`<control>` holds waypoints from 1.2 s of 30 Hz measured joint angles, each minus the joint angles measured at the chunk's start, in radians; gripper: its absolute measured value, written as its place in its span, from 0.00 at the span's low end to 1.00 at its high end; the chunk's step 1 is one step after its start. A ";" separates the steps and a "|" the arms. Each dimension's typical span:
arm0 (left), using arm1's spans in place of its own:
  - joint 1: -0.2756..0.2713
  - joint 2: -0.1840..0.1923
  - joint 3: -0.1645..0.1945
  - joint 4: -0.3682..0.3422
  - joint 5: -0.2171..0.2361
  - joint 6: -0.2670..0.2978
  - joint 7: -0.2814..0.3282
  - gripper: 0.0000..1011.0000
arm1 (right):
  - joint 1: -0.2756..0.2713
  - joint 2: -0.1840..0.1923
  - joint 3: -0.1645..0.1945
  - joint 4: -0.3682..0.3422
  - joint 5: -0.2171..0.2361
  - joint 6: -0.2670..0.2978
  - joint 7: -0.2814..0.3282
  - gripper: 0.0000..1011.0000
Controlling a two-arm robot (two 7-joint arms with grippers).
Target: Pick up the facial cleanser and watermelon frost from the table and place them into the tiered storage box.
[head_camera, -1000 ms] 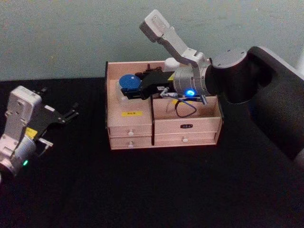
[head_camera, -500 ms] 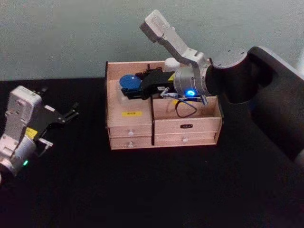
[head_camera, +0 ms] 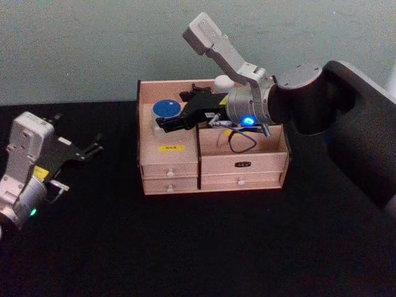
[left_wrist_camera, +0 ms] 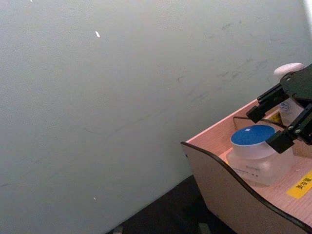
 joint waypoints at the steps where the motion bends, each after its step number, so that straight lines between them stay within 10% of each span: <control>1: 0.000 0.000 0.000 0.000 0.000 0.000 0.000 0.99 | 0.000 0.000 0.000 0.000 0.000 0.000 0.000 0.99; 36: 0.000 0.000 0.000 0.000 0.000 0.000 0.000 0.99 | -0.045 0.033 0.046 -0.094 0.026 -0.011 0.019 0.99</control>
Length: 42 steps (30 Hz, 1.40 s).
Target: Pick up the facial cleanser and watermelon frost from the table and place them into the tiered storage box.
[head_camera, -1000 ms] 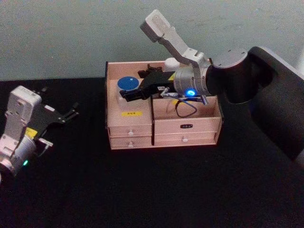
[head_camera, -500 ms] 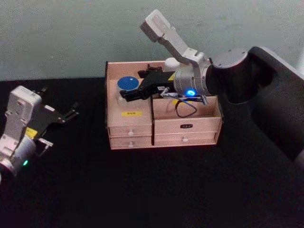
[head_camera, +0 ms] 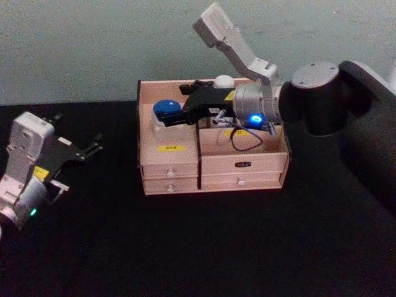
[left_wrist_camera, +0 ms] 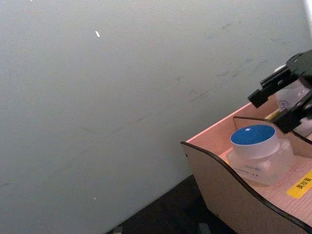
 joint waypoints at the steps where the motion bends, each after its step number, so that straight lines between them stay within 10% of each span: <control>1: 0.000 0.000 0.000 0.000 0.000 0.000 0.000 0.99 | -0.004 0.004 0.003 -0.008 0.003 -0.002 0.002 0.99; 14: 0.000 0.000 0.000 0.000 0.000 0.000 0.000 0.99 | -0.192 0.151 0.081 -0.263 0.101 -0.144 0.018 0.99; 27: 0.000 0.000 0.000 0.000 0.000 0.000 0.000 0.99 | -0.494 0.272 0.224 -0.479 0.154 -0.320 -0.137 0.99; 42: 0.000 0.000 0.000 0.000 0.000 0.000 0.000 0.99 | -0.707 0.256 0.430 -0.517 0.168 -0.384 -0.339 0.99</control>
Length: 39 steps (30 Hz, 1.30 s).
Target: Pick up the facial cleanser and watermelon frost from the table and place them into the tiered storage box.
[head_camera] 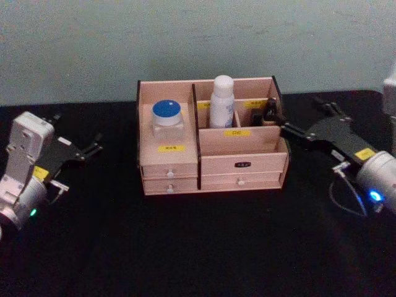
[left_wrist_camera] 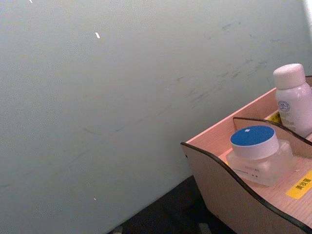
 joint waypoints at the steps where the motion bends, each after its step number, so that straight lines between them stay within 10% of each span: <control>1: 0.000 0.000 0.000 0.000 0.000 0.000 0.000 0.99 | -0.003 -0.002 0.006 0.002 -0.002 -0.003 -0.006 0.99; 14: 0.000 0.000 0.000 0.000 0.000 0.000 0.000 0.99 | -0.069 -0.034 0.098 0.048 -0.021 -0.007 -0.069 0.99; 39: 0.000 0.000 0.000 0.000 0.000 0.000 0.000 0.99 | -0.027 -0.096 0.090 0.189 -0.092 0.053 -0.029 0.99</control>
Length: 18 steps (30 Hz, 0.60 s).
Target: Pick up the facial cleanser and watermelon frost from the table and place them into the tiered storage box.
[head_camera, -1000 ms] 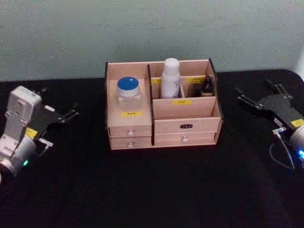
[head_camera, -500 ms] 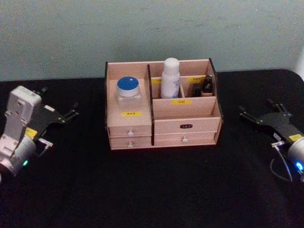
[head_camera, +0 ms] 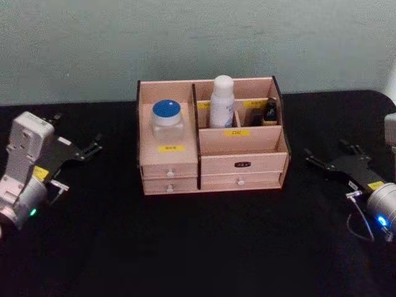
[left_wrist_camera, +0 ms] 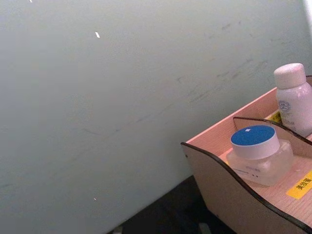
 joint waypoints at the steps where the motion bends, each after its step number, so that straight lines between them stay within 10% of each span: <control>1: 0.000 0.000 0.000 0.000 0.000 0.000 0.000 0.99 | 0.001 -0.001 0.000 0.002 -0.002 0.001 0.002 0.99; 18: 0.000 0.000 0.000 0.000 0.000 0.000 0.000 0.99 | 0.009 -0.015 0.001 0.014 -0.024 0.014 0.012 0.99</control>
